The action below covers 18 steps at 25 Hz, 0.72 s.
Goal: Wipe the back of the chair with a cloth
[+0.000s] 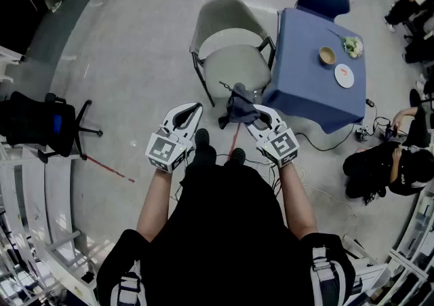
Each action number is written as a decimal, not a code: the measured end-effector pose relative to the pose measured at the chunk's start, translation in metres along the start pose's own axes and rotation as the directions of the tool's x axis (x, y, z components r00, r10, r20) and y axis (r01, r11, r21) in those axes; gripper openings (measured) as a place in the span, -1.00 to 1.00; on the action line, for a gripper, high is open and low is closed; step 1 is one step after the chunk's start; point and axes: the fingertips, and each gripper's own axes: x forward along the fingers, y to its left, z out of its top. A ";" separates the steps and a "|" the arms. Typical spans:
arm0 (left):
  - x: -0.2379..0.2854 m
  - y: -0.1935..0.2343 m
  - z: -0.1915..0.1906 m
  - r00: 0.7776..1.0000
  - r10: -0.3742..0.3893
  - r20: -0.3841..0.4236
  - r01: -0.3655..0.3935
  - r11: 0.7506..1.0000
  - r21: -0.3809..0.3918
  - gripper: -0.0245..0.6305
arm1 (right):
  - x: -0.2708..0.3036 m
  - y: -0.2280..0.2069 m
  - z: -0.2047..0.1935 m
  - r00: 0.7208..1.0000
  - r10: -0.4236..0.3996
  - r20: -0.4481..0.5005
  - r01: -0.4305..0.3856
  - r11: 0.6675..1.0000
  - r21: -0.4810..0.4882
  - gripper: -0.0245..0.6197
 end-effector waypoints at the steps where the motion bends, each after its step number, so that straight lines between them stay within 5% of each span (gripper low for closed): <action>1: -0.001 0.000 0.000 1.000 0.002 0.003 -0.002 1.000 -0.005 -0.85 | 0.000 0.000 -0.001 1.000 -0.002 -0.006 0.002 1.000 -0.007 -0.56; 18: -0.009 -0.015 0.002 1.000 0.001 0.012 -0.001 1.000 0.000 -0.85 | -0.012 0.017 -0.021 0.998 0.002 -0.062 -0.004 0.999 -0.032 -0.56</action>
